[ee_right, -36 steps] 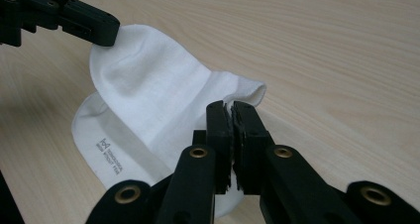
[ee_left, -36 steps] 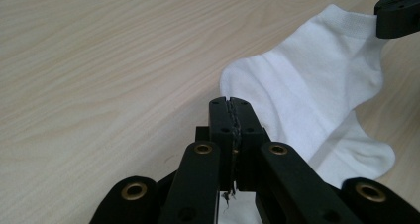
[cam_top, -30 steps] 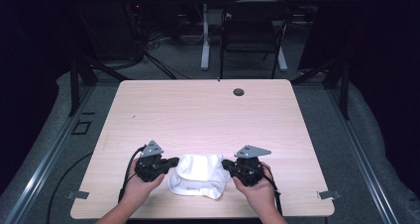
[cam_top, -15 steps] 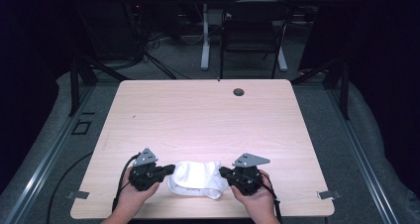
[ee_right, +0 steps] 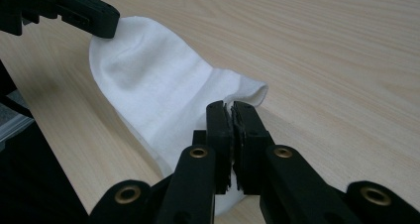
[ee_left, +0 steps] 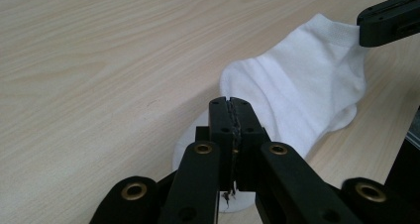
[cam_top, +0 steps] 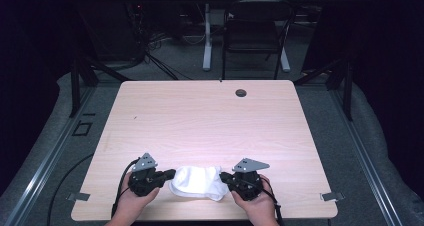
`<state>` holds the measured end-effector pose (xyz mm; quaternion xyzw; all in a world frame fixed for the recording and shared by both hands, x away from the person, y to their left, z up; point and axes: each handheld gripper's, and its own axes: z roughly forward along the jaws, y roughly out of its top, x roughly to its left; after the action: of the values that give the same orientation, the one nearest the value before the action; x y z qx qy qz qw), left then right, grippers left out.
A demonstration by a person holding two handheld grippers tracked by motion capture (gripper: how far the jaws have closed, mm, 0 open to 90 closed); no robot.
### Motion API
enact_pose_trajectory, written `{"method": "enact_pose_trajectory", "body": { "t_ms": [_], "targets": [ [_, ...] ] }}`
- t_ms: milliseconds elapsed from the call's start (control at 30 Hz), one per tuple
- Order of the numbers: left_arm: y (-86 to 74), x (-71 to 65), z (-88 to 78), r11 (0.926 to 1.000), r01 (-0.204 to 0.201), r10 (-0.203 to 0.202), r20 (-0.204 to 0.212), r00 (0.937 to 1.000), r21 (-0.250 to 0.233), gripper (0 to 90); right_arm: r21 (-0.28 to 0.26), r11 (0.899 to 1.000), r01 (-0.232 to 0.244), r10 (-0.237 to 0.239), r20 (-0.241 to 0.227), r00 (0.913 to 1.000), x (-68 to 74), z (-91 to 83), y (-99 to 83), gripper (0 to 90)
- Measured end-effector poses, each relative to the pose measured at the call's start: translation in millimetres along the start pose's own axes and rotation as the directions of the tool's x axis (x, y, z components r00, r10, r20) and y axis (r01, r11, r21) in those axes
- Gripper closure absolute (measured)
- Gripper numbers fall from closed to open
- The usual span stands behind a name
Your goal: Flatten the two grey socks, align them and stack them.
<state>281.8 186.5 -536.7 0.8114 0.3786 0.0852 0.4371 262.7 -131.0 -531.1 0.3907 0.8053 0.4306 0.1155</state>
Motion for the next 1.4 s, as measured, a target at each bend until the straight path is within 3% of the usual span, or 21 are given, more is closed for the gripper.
{"method": "enact_pose_trajectory", "body": {
  "t_ms": [567, 767, 1000, 1133, 1400],
  "targets": [
    [-4.5, 1.7, 4.9, 0.9996, 0.0, 0.0, -0.006, 1.0, 0.028, 89.6, 0.038, 0.999, -0.001, 0.002, -0.009, 1.0, -0.1, 8.2, -4.5, 86.6],
    [-4.2, 0.2, 2.8, 0.9998, 0.008, -0.008, -0.012, 0.9999, 0.02, 89.6, 0.024, 1.0, -0.004, 0.005, -0.011, 0.9999, 0.1, 5.9, -3.0, 86.6],
    [-7.7, 1.2, 6.9, 0.9983, -0.009, 0.009, -0.016, 0.9998, 0.058, 89.6, 0.038, 0.999, -0.001, 0.002, -0.015, 0.9999, 1.3, 8.0, -4.2, 86.7],
    [-9.0, 3.7, 8.5, 0.9978, 0.01, -0.008, -0.027, 0.9996, 0.066, 89.6, 0.033, 0.999, -0.007, 0.007, -0.018, 0.9998, 1.6, 10.6, -3.8, 86.7],
    [-11.7, 8.2, 14.3, 0.9946, 0.007, -0.003, -0.04, 0.9992, 0.103, 89.6, 0.054, 0.998, -0.009, 0.01, -0.018, 0.9998, -0.7, 17.3, -4.6, 86.6]
  ]
}}
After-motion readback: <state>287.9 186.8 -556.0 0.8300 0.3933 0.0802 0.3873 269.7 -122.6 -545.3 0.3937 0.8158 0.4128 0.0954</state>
